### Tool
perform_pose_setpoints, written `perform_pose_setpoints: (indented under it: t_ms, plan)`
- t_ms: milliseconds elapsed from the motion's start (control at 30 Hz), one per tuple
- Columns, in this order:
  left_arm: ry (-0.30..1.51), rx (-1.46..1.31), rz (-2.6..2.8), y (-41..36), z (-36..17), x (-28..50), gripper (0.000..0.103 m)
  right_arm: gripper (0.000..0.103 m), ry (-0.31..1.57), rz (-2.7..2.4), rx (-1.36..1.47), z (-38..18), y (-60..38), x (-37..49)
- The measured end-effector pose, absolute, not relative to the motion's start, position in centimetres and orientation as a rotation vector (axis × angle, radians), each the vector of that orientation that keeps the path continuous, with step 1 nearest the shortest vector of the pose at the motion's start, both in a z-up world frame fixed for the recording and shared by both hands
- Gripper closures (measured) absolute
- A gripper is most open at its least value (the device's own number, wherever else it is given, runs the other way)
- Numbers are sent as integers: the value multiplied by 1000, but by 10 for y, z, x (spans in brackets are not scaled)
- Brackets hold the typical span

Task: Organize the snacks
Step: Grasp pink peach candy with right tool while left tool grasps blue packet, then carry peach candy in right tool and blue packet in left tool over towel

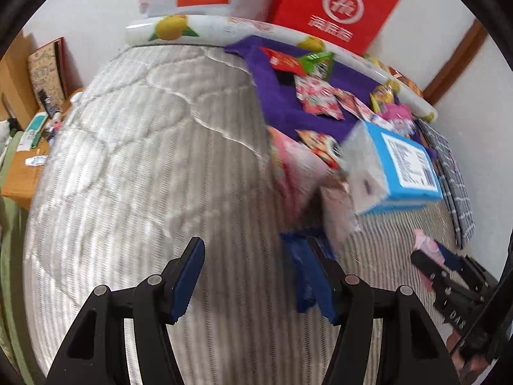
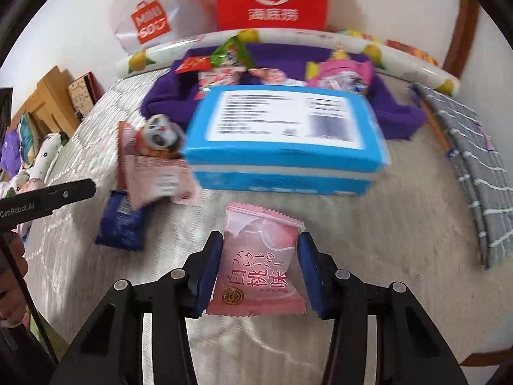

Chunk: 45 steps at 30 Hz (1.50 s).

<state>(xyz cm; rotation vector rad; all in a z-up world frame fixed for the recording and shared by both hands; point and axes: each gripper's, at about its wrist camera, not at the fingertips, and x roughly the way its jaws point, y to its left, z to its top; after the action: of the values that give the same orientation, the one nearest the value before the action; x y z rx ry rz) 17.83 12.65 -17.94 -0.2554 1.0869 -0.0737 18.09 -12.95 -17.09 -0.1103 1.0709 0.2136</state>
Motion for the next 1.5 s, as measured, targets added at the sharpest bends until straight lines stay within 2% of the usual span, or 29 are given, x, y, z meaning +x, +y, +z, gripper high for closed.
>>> perform_pose_setpoints:
  t_ms: [200, 467, 667, 767, 800, 833, 900, 1167, 1500]
  plan:
    - [1121, -199, -106, 90, -191, 182, 42, 55, 1069, 142, -87, -179, -176, 182]
    - [1109, -71, -18, 61, -198, 184, 42, 55, 1080, 177, -51, -197, -192, 184]
    - [1089, -15, 19, 54, -200, 183, 42, 50, 1068, 201, -95, -202, -190, 180]
    - [1082, -21, 21, 61, -197, 180, 57, 50, 1066, 199, -108, -203, -190, 178]
    - [1082, -31, 21, 63, -196, 180, 61, 54, 1065, 199, -106, -202, -190, 177]
    - [1083, -43, 17, 68, -194, 179, 62, 63, 1065, 196, -104, -202, -192, 176]
    - [1076, -65, 15, 76, -191, 175, 63, 65, 1069, 198, -96, -200, -194, 176]
    - [1047, -102, -12, 85, -176, 153, 63, 66, 1045, 202, -82, -182, -197, 168]
    - [966, -158, -99, 75, -126, 161, 63, 66, 963, 219, -51, -118, -196, 176]
